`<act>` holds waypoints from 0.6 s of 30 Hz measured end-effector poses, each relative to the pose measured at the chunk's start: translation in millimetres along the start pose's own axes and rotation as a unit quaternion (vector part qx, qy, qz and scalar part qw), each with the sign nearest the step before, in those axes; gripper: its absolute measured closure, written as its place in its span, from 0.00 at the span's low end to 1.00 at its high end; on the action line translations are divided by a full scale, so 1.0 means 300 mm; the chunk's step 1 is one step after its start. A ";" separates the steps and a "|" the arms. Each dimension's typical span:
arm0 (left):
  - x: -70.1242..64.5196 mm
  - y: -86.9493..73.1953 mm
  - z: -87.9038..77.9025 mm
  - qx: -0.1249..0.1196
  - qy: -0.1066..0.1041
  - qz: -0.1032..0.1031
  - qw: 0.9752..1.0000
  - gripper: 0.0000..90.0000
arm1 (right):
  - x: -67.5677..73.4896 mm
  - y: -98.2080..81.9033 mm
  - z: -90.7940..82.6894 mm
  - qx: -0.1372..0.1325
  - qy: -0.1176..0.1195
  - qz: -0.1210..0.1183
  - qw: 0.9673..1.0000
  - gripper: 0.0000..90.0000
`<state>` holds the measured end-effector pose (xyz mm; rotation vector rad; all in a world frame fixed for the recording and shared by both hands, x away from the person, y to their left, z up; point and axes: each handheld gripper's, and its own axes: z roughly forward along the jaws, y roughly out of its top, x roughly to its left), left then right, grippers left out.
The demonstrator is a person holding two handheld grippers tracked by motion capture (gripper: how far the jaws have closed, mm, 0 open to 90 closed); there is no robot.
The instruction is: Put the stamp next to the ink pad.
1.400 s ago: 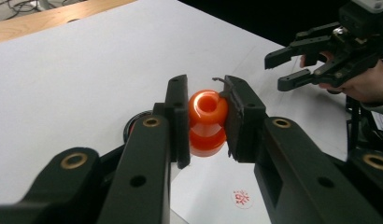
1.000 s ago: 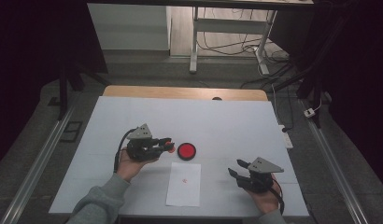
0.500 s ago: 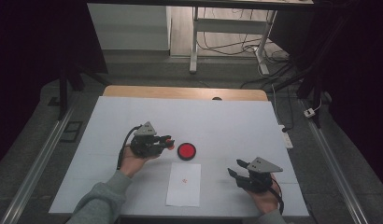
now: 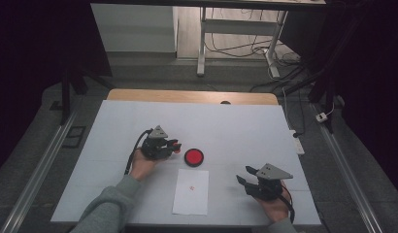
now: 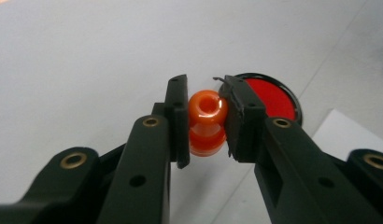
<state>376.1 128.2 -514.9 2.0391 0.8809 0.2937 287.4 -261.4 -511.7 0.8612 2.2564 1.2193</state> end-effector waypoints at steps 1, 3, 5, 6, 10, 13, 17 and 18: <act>0.002 -0.001 0.004 0.001 0.001 -0.001 1.000 0.80 | 0.000 0.000 0.000 0.000 0.000 0.000 1.000 0.52; 0.007 -0.005 0.014 0.002 0.003 -0.003 1.000 0.80 | -0.001 0.000 0.000 0.000 0.000 0.001 1.000 0.52; 0.012 -0.007 0.020 0.004 0.004 -0.004 1.000 0.80 | 0.000 -0.001 0.000 0.000 0.000 0.001 1.000 0.52; 0.014 -0.009 0.025 0.005 0.005 -0.006 1.000 0.80 | -0.001 -0.001 0.000 0.000 0.000 0.000 1.000 0.52; 0.021 -0.016 0.043 0.012 0.005 -0.008 1.000 0.80 | -0.001 -0.002 0.001 0.000 0.000 0.000 1.000 0.52; 0.023 -0.019 0.056 0.013 0.006 -0.010 1.000 0.80 | -0.001 -0.002 0.001 0.001 0.001 0.000 1.000 0.52; 0.023 -0.023 0.069 0.017 0.007 -0.010 1.000 0.80 | 0.000 -0.001 0.001 0.001 0.001 0.000 1.000 0.52; 0.024 -0.024 0.071 0.018 0.006 -0.010 1.000 0.80 | -0.001 -0.001 0.000 0.000 0.001 0.000 1.000 0.52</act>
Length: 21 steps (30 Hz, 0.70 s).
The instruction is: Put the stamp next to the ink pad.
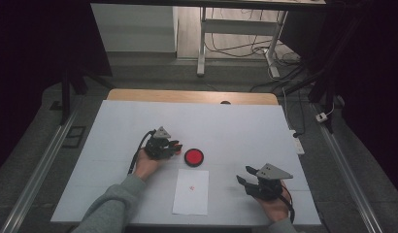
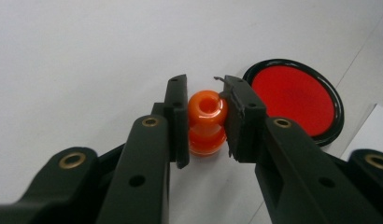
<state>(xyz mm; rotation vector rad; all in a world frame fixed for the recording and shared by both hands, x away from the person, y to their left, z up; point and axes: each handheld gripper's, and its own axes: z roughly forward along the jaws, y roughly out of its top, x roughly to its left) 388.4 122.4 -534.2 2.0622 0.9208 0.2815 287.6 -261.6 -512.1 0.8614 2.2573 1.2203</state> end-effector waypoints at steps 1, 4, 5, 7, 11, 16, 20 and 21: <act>0.001 -0.001 0.002 0.001 0.000 -0.001 1.000 0.80 | 0.000 0.000 -0.001 0.000 0.000 0.001 1.000 0.52; 0.002 -0.003 0.005 0.002 -0.001 -0.001 1.000 0.79 | 0.000 0.000 -0.001 -0.001 0.000 0.001 1.000 0.52; 0.001 -0.003 0.005 0.002 -0.001 0.000 1.000 0.79 | 0.000 0.000 -0.001 0.000 0.001 0.001 1.000 0.52; 0.000 -0.004 0.005 0.002 -0.001 -0.001 1.000 0.79 | 0.000 0.000 0.000 0.000 0.001 0.001 1.000 0.52; 0.000 -0.005 0.004 0.001 -0.002 0.001 1.000 0.72 | -0.002 0.000 -0.001 0.000 0.001 0.001 1.000 0.52; 0.000 0.004 -0.026 -0.028 -0.011 -0.008 1.000 0.62 | -0.002 0.001 -0.002 0.001 0.001 0.001 1.000 0.52; 0.000 0.009 -0.044 -0.036 -0.023 -0.016 0.999 0.53 | -0.001 0.002 -0.003 -0.001 0.001 0.002 1.000 0.52; 0.000 0.010 -0.047 -0.036 -0.023 -0.016 0.999 0.50 | -0.001 0.002 -0.003 -0.002 0.001 0.001 1.000 0.52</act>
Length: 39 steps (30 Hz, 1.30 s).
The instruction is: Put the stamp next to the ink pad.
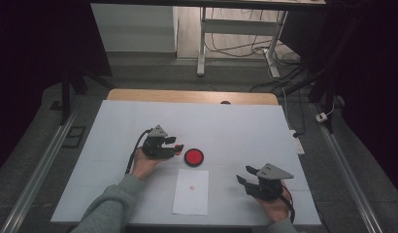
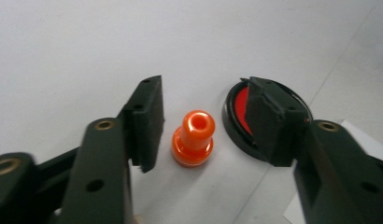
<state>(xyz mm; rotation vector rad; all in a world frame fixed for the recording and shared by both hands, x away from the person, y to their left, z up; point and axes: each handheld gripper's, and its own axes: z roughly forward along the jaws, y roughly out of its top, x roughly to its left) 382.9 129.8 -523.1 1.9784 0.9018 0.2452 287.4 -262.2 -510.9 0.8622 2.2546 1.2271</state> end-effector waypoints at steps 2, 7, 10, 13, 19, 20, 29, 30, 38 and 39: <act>-0.001 0.003 -0.008 0.000 -0.003 -0.004 1.000 0.47 | -0.001 0.001 -0.002 0.002 -0.002 0.000 1.000 0.52; -0.009 0.005 -0.043 0.009 -0.008 -0.009 1.000 0.41 | -0.009 -0.003 -0.002 0.002 -0.002 0.001 1.000 0.52; -0.021 -0.001 -0.073 0.017 -0.005 -0.005 1.000 0.37 | -0.018 -0.006 -0.004 0.001 -0.003 0.003 1.000 0.52; -0.035 -0.010 -0.104 0.022 -0.002 -0.002 1.000 0.36 | -0.026 -0.007 -0.003 0.000 -0.003 0.002 1.000 0.52; -0.058 -0.032 -0.158 0.020 0.000 0.008 1.000 0.34 | -0.034 -0.007 -0.001 -0.003 0.005 -0.004 1.000 0.52; -0.061 -0.037 -0.166 0.020 0.000 0.010 1.000 0.34 | -0.034 -0.007 0.000 -0.003 0.007 -0.005 1.000 0.52; -0.088 -0.112 -0.271 0.011 0.015 0.009 1.000 0.32 | -0.041 -0.007 0.010 0.004 0.016 -0.016 1.000 0.52; -0.090 -0.128 -0.288 0.009 0.018 0.005 1.000 0.32 | -0.041 -0.007 0.010 0.004 0.017 -0.016 1.000 0.52; -0.093 -0.240 -0.379 0.009 0.033 -0.011 0.999 0.32 | -0.055 -0.013 0.012 0.007 0.013 -0.018 1.000 0.52; -0.096 -0.253 -0.390 0.010 0.035 -0.010 0.999 0.32 | -0.058 -0.015 0.012 0.006 0.016 -0.018 1.000 0.52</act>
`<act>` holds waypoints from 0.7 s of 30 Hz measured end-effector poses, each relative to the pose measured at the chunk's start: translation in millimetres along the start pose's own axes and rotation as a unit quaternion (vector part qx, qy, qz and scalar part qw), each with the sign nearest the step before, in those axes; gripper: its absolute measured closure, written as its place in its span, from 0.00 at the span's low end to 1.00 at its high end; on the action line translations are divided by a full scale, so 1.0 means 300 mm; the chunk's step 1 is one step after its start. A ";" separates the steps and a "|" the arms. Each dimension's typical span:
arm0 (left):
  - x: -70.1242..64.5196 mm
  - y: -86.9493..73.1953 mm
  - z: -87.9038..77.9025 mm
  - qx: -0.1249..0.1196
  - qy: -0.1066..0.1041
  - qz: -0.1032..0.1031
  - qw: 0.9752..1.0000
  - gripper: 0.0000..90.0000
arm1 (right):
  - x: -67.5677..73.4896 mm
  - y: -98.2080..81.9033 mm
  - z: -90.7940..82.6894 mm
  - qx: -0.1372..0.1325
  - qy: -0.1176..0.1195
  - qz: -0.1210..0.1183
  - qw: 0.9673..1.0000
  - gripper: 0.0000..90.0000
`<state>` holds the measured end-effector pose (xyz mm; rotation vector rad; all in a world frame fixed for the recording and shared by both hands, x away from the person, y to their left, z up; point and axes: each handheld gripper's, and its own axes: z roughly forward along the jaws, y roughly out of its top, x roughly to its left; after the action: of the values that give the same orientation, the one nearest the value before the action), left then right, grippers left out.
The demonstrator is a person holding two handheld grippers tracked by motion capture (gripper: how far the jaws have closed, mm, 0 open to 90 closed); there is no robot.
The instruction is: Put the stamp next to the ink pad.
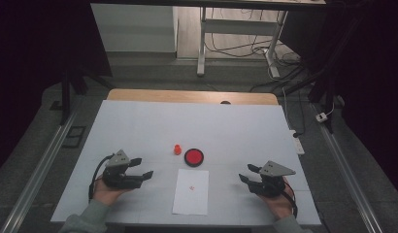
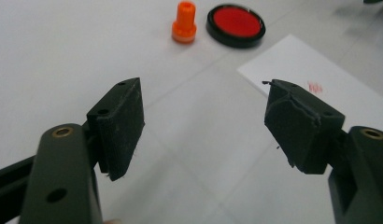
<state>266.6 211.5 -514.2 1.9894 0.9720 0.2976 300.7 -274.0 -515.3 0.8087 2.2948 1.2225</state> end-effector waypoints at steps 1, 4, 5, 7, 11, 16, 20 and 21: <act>-0.003 -0.015 -0.013 0.002 0.004 0.002 1.000 0.32 | -0.002 -0.001 0.000 -0.001 0.002 0.002 1.000 0.52; -0.013 -0.039 -0.039 0.005 0.005 0.007 1.000 0.32 | -0.006 -0.004 -0.001 -0.001 0.000 0.002 1.000 0.52; -0.017 -0.046 -0.049 0.005 0.006 0.009 1.000 0.32 | -0.007 -0.005 0.000 -0.001 0.000 0.002 1.000 0.51; -0.025 -0.058 -0.067 0.004 0.006 0.012 1.000 0.32 | -0.009 -0.007 0.000 -0.001 0.000 0.002 1.000 0.51; -0.030 -0.071 -0.087 0.000 0.004 0.012 1.000 0.32 | -0.010 -0.006 -0.005 0.005 -0.005 -0.001 1.000 0.51; -0.027 -0.066 -0.077 0.002 0.002 0.011 1.000 0.32 | -0.011 -0.006 -0.007 0.003 -0.001 -0.002 1.000 0.51; -0.028 -0.066 -0.072 0.005 0.003 0.010 1.000 0.32 | -0.011 -0.005 -0.011 0.003 -0.002 -0.003 1.000 0.51; -0.028 -0.066 -0.072 0.005 0.003 0.011 1.000 0.32 | -0.012 -0.005 -0.011 0.003 -0.002 -0.004 1.000 0.51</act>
<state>239.2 224.7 -516.0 2.0102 0.9588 0.3115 301.0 -279.1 -514.4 0.8029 2.2977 1.2101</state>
